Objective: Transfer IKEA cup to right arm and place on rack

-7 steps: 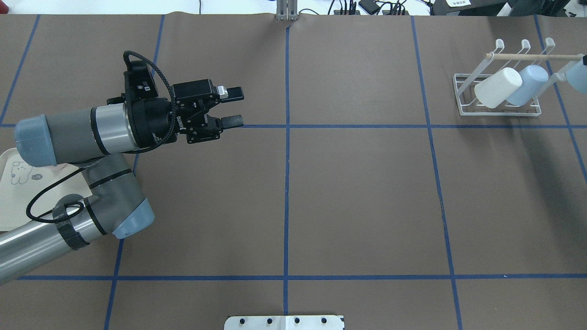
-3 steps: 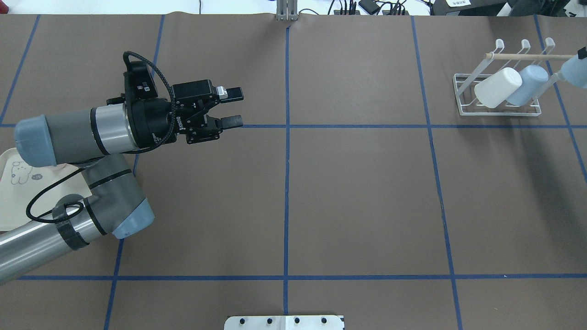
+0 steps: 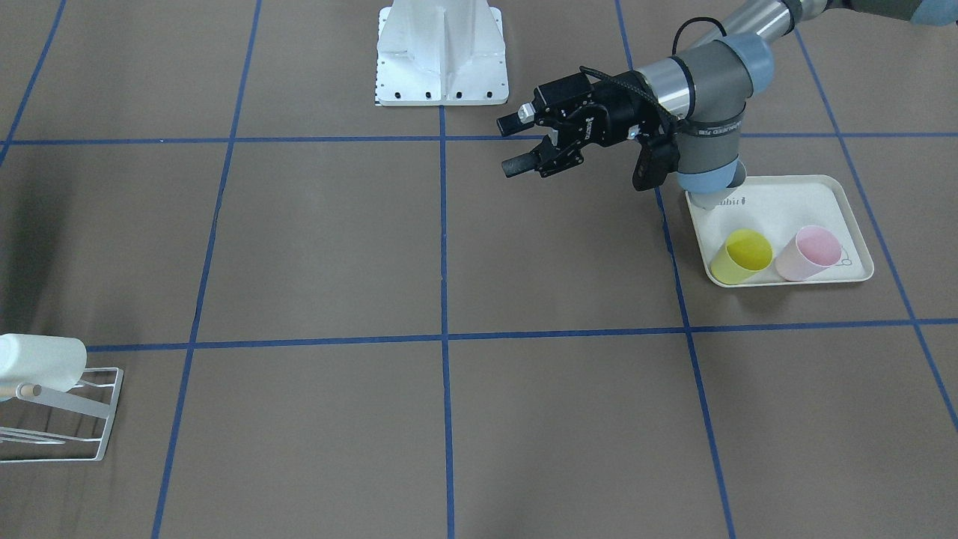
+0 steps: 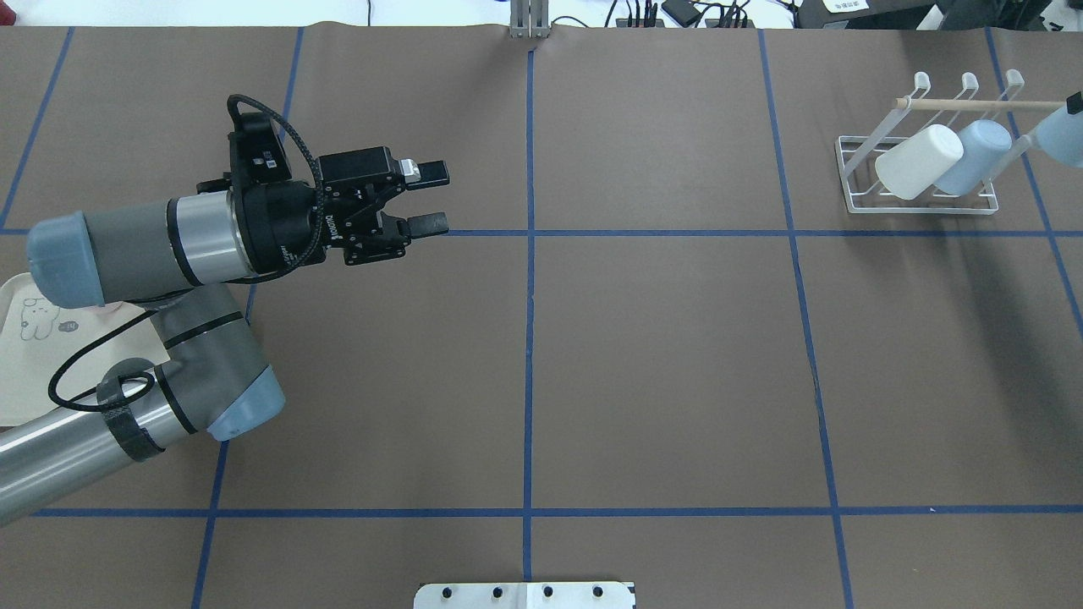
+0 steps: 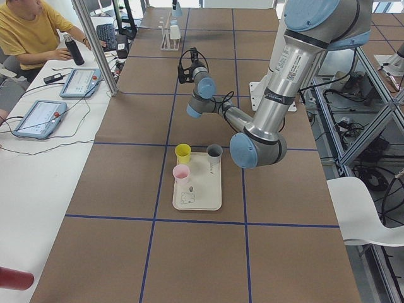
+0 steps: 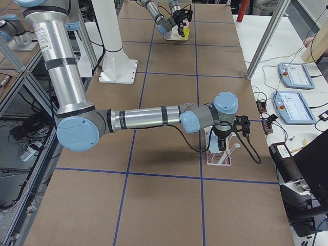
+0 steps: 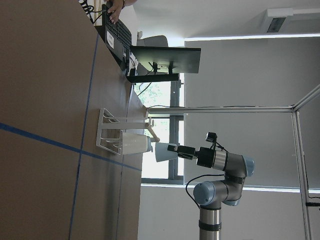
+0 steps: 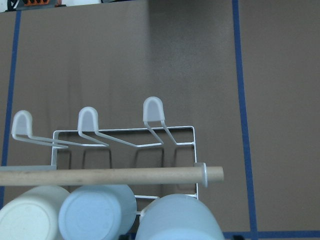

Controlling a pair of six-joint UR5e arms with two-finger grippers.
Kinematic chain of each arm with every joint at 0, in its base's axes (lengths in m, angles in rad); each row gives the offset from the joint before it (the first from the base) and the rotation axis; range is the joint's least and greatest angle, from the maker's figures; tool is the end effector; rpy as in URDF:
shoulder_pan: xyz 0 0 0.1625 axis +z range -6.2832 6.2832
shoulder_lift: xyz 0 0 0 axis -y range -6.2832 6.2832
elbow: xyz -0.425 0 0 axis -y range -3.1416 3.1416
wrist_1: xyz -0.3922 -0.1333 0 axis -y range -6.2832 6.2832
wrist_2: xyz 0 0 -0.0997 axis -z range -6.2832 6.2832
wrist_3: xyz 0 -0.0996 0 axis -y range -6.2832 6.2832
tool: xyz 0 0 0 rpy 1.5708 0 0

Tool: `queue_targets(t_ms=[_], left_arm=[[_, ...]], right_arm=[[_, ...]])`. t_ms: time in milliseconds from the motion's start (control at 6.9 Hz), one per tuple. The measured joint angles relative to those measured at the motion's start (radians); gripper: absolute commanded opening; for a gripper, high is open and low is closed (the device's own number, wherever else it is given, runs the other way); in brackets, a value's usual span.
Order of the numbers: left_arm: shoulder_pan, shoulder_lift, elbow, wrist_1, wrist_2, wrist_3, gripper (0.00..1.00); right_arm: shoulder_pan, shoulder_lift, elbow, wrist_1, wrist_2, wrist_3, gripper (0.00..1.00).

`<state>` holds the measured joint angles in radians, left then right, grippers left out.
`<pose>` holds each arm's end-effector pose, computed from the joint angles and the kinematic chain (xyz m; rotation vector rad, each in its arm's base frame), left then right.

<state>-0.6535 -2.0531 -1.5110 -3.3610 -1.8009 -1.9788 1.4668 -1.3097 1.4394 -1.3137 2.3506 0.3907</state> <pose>0.3876 -0.4361 0.2403 0.1436 2.2093 -0.3402 -0.0012 -0.6209 0.5503 0.1672 -0.8359 0.1184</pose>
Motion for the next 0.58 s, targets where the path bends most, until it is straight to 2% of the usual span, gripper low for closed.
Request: queue_targets(t_ms=[580], left_arm=[[0.0,0.001,0.0,0.0,0.0,0.0,0.9]], right_arm=[[-0.027,0.009,-0.021,0.002,-0.003,0.0,0.0]])
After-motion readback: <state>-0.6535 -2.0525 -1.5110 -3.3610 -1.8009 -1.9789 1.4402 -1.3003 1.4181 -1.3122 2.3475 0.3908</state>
